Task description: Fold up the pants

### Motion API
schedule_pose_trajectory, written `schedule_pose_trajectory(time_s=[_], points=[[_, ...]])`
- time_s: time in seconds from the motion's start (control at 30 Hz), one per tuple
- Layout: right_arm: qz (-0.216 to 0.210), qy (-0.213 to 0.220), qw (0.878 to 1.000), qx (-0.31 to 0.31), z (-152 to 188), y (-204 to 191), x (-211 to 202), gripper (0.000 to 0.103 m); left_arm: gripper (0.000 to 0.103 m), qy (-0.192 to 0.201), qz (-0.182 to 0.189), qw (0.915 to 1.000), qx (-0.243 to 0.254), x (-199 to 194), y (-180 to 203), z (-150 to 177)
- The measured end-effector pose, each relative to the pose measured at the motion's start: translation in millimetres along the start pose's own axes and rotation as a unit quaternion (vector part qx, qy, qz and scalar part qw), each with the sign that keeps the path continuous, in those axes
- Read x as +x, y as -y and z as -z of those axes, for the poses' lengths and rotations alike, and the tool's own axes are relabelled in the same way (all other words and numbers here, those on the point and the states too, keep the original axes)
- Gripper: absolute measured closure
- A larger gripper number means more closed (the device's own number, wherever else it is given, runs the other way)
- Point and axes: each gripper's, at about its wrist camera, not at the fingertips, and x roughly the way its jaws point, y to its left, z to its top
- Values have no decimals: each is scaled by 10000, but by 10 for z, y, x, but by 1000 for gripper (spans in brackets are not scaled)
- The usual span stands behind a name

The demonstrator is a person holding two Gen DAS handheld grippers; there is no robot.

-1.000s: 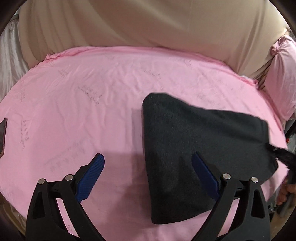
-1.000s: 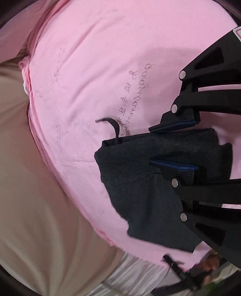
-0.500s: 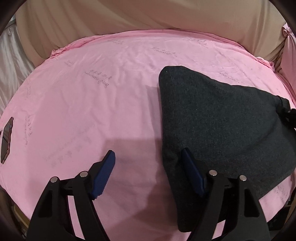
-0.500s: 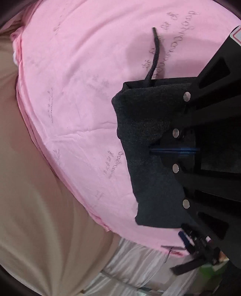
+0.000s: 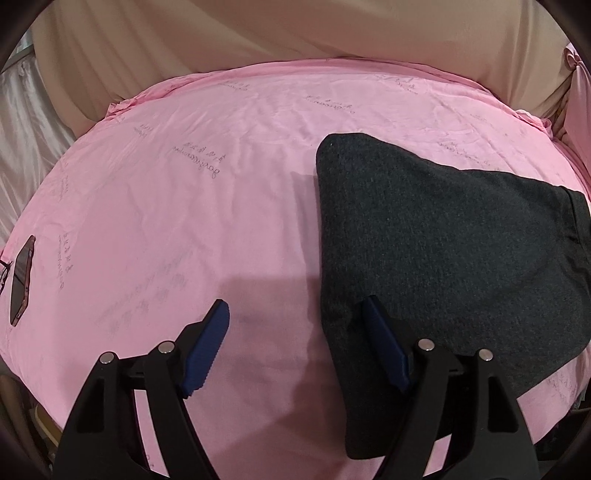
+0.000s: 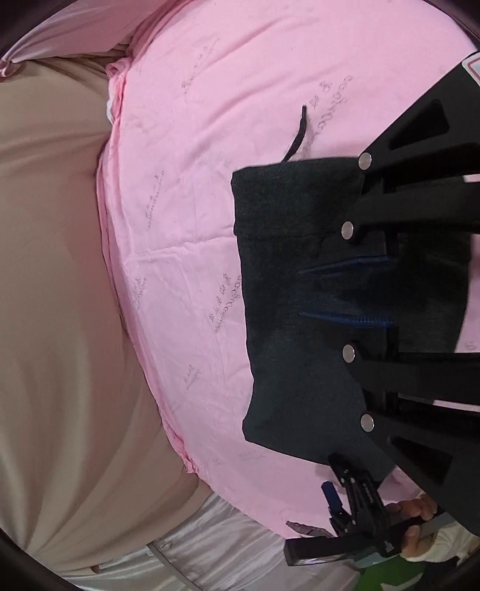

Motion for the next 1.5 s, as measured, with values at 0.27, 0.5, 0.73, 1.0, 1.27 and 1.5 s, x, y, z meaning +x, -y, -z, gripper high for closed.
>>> schedule_pose_trajectory(time_s=[0.27,0.5,0.73,1.0,1.27,1.5], points=[[511,-211,9973,486,475,518,-169,37,14,-411,1782,9807,-692,-103,-71,127],[-711,-569,9877,1274,549,822,95,32,43,-420,1916,9764,-905,33,-67,97],[-1397,-295,9801,1379,362,747,-74,75,95,-339,2157,9700,-1072,-187,-220,-27],[-669,-689,9905,985,741,705,-221,41,59,-641,1862,9779,-706,-261,-251,262],[-1378,-580,9808,1249,644,762,98,35,34,-550,2485,9611,-1075,-10,-181,195],[-1550,-309,9837,853,351,422,-114,78,92,-266,2727,9570,-956,-364,-98,-107]])
